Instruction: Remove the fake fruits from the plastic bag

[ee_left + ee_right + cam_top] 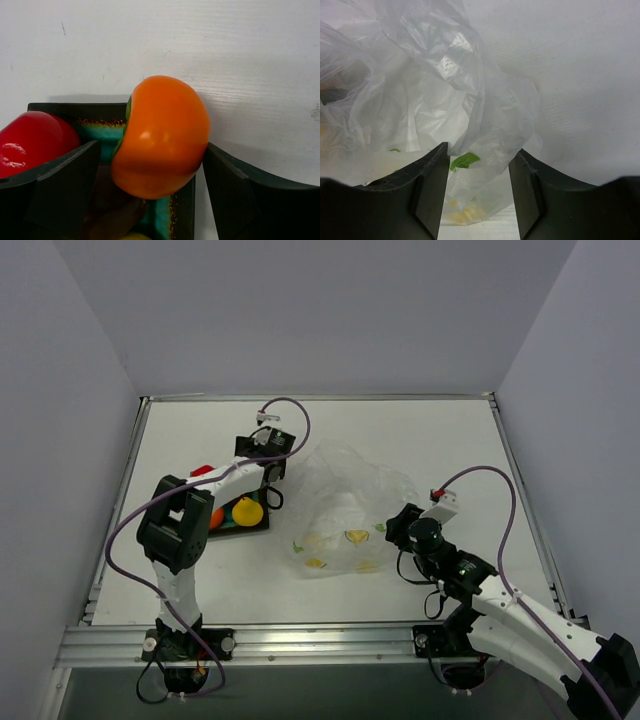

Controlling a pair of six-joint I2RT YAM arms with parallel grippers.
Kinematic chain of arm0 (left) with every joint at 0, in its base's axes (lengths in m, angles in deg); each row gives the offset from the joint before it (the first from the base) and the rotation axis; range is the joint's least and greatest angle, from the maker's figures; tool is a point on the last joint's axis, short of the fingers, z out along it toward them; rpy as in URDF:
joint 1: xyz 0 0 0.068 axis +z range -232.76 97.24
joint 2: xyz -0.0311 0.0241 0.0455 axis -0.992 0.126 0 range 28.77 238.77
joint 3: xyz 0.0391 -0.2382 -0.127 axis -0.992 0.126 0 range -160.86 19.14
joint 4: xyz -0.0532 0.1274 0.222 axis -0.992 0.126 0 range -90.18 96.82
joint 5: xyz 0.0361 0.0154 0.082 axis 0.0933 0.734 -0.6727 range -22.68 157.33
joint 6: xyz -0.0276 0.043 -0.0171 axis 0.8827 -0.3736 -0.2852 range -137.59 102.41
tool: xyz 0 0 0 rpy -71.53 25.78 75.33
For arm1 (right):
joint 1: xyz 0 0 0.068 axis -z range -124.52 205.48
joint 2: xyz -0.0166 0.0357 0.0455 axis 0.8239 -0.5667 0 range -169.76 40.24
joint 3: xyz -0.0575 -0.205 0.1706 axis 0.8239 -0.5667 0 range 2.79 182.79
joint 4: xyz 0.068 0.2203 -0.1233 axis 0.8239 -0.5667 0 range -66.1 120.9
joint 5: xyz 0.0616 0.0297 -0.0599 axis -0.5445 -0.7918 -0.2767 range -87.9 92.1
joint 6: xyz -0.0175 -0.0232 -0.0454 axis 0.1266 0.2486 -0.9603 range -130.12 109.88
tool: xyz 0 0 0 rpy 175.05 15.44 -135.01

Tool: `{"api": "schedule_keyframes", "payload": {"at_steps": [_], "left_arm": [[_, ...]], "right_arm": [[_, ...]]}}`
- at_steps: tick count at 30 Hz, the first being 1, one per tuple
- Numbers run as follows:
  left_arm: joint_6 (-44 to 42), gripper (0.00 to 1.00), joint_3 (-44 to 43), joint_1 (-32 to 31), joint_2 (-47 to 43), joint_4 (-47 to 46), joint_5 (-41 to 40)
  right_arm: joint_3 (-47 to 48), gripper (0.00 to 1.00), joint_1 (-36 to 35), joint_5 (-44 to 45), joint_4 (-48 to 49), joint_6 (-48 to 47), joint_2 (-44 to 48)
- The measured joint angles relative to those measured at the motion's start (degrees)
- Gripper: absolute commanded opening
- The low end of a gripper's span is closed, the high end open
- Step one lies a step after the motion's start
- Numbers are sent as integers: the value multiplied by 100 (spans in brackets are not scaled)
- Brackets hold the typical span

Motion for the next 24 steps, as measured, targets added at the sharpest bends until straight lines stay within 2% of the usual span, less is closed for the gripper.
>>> {"api": "schedule_keyframes", "payload": {"at_steps": [7,11,16,18,21,22,24], "left_arm": [[7,86,-11,0,17,57,-9],[59,94,-11,0,-103,72,83],[127,97,-4,-39,-796,50,387],[186,94,-4,-72,-1204,28,527],[284,94,-4,-125,-1856,-50,776],[328,94,-4,-138,-2070,-76,866],[396,94,-4,-175,-2452,-74,1040]], "right_arm": [[0,46,0,2,-42,0,68],[0,48,0,2,-76,0,68],[2,53,0,2,-116,0,68],[24,56,0,2,-144,-7,68],[136,65,0,37,-319,-15,90],[186,72,-2,74,-389,-13,116],[295,81,0,186,-535,-9,219]]}}
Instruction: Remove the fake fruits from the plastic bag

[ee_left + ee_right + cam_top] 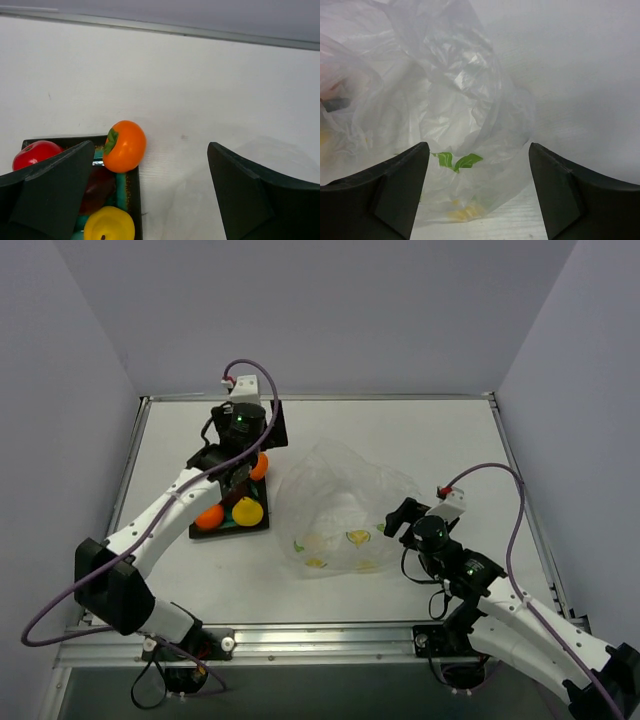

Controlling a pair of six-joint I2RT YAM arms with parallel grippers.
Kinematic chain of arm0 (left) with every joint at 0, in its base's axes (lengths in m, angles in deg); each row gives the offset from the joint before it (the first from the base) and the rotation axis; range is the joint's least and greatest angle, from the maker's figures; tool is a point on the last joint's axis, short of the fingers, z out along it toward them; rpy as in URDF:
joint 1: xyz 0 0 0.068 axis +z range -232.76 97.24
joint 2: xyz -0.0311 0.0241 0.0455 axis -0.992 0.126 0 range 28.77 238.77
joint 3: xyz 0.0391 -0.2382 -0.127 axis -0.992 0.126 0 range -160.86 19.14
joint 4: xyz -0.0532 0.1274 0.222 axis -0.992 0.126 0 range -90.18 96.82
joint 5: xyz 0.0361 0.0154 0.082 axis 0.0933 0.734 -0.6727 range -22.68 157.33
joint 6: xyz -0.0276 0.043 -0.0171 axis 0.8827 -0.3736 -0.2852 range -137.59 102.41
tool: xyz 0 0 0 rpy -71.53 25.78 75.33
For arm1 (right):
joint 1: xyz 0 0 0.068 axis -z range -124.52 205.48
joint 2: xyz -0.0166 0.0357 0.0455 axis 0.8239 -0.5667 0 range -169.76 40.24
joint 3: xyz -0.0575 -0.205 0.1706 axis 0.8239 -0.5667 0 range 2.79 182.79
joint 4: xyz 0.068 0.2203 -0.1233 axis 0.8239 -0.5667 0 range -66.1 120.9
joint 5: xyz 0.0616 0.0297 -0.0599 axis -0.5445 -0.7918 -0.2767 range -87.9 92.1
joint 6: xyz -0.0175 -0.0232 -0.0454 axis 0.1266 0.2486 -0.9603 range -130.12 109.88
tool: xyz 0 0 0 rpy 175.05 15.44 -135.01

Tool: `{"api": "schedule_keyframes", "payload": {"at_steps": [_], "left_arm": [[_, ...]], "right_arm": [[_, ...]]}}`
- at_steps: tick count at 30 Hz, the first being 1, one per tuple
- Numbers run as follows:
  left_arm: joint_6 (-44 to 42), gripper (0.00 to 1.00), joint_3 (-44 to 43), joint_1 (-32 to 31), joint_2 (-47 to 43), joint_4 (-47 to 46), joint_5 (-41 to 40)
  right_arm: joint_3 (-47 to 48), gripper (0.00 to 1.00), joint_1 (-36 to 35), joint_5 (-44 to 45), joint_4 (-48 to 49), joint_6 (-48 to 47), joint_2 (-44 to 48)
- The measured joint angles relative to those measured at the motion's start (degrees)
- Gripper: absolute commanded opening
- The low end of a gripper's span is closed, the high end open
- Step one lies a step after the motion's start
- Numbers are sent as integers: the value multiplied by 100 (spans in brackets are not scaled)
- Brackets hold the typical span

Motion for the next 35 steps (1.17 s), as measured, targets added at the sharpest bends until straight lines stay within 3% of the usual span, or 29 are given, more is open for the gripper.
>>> {"api": "schedule_keyframes", "payload": {"at_steps": [4,16,25,30,35], "left_arm": [[94,94,0,-87,-680,125,275],[-280,94,120,-175,-3005,1259,844],[-782,94,1471,-175,-4817,1801,1091],[-946,94,1534,-175,-4990,1932,1088],[-1051,94,1565,-175,-4898,1943,1091]], "right_arm": [[334,100,0,225,-286,-35,232],[1812,100,0,1187,-1132,-498,763],[3108,100,0,2124,-1191,-1412,2177],[3012,100,4,2601,-1176,-1720,2251],[2806,100,4,2708,-1300,-1718,1696]]}}
